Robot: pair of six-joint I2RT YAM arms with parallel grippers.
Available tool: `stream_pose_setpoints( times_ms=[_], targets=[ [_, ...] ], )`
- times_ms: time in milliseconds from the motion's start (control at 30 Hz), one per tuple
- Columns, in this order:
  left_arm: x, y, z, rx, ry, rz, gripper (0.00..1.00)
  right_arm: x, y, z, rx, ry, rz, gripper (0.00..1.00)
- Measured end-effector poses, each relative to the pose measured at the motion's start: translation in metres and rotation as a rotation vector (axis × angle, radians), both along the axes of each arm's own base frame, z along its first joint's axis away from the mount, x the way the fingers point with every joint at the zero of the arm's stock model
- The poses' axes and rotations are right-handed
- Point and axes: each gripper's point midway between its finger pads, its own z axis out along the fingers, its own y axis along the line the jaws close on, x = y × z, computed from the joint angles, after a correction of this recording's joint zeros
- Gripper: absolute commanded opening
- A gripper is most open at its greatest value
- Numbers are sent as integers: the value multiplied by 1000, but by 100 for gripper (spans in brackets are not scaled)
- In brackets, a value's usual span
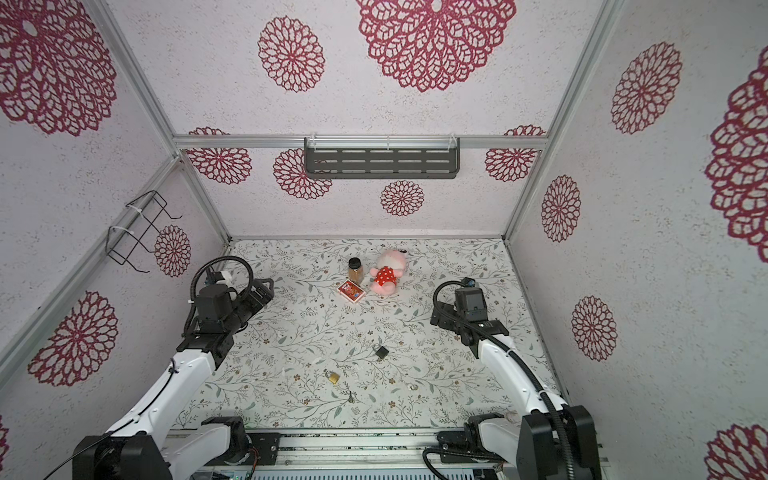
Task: Unlock with the key
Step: 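Move the right gripper over the silver key while the left arm rises forward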
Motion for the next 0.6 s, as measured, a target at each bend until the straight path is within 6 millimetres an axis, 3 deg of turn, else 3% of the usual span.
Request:
stream_pose_setpoints(
  times_ms=[267, 367, 600],
  targets=[
    [-31, -70, 11, -41, 0, -172, 97, -58, 36, -25, -12, 174, 78, 88],
    [-43, -87, 14, -63, -10, -206, 97, -81, 51, -35, -4, 224, 117, 86],
    [-63, -114, -1, -87, 32, -251, 97, -119, 79, -57, 7, 317, 194, 82]
  ],
)
